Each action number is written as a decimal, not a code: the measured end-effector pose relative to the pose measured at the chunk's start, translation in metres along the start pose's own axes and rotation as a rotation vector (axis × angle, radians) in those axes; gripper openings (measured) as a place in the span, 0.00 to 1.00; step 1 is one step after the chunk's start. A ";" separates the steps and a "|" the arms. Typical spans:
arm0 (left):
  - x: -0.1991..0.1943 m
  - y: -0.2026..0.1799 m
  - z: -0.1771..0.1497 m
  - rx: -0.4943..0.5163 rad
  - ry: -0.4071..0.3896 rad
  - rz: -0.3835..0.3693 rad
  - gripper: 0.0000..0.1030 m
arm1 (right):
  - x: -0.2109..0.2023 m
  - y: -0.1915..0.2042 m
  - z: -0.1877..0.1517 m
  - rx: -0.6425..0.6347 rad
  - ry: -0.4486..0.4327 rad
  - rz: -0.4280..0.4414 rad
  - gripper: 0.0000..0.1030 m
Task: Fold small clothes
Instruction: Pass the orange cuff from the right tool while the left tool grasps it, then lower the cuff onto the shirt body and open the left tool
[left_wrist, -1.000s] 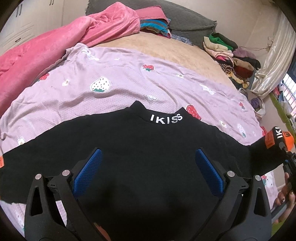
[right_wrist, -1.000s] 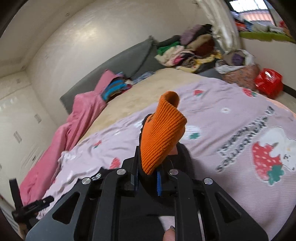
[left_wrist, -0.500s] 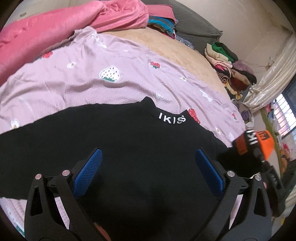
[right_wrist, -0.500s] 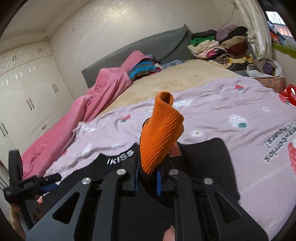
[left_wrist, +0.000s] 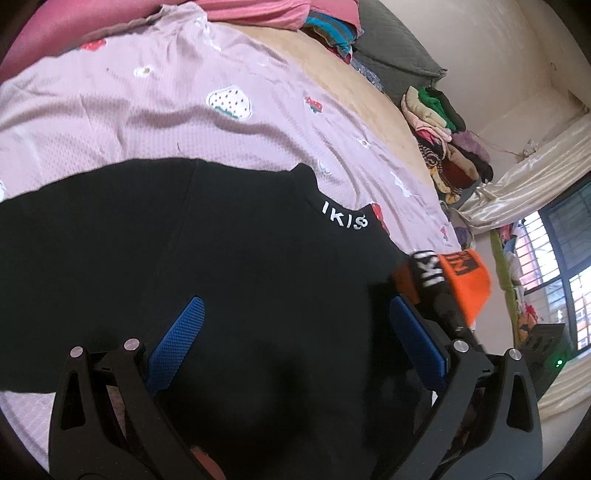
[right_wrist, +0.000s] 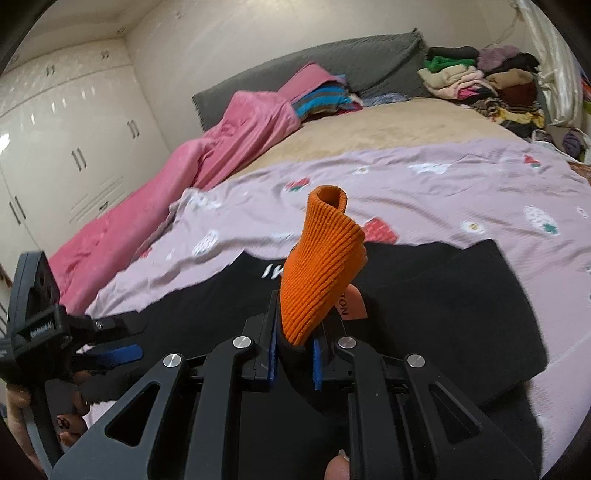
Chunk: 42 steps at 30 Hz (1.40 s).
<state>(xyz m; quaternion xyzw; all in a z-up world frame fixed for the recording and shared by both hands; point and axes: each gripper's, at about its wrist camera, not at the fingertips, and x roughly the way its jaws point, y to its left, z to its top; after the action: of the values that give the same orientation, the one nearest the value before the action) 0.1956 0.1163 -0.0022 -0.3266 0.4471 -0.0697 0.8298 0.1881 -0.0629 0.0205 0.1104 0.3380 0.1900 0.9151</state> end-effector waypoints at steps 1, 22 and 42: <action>0.000 0.002 -0.001 -0.007 0.004 -0.011 0.91 | 0.005 0.004 -0.002 -0.007 0.010 0.006 0.13; 0.037 0.005 -0.015 -0.024 0.116 -0.085 0.54 | -0.005 0.040 -0.055 -0.084 0.166 0.160 0.55; -0.013 -0.060 -0.012 0.220 -0.044 -0.013 0.06 | -0.074 -0.046 -0.039 0.034 0.046 -0.030 0.55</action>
<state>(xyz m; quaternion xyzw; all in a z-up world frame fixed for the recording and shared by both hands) 0.1895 0.0690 0.0389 -0.2376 0.4161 -0.1166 0.8699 0.1228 -0.1331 0.0187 0.1165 0.3638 0.1729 0.9078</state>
